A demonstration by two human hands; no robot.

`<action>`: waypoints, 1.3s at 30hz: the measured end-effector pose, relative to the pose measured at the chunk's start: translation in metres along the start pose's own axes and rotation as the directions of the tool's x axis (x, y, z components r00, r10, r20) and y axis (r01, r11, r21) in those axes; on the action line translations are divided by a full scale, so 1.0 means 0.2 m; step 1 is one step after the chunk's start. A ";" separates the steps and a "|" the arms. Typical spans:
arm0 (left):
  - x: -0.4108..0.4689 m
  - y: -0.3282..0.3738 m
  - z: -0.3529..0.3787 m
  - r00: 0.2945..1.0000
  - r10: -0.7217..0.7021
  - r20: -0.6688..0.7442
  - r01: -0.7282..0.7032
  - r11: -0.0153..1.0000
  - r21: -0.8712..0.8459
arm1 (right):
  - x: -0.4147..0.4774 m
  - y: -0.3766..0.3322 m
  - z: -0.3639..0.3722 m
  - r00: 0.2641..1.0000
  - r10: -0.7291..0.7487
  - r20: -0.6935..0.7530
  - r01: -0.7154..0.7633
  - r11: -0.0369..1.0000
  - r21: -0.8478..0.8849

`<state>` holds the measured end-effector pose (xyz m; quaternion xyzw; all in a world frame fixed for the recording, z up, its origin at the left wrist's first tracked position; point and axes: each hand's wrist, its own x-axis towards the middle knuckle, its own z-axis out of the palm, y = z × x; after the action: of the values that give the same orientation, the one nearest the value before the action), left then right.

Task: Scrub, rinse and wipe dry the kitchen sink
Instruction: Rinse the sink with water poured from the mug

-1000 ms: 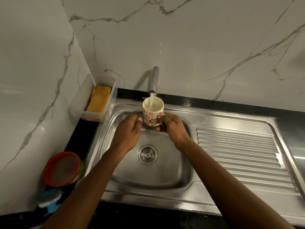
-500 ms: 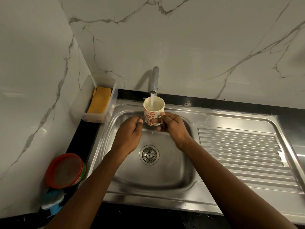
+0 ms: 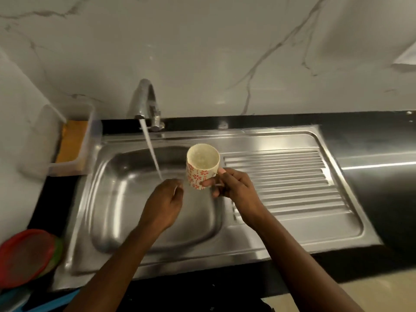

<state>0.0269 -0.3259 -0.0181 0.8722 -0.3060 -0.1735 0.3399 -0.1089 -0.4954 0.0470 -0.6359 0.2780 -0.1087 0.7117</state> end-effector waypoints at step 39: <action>0.03 0.93 1.48 0.986 -0.099 0.136 0.025 0.885 0.464 | -0.36 0.04 -1.79 0.994 0.011 -0.105 -0.091 0.600 -0.795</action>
<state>-0.1974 -0.5817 -0.0992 0.9210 -0.3359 -0.1743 0.0927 -0.3610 -0.7604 0.0441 -0.8729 0.3468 0.0188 0.3426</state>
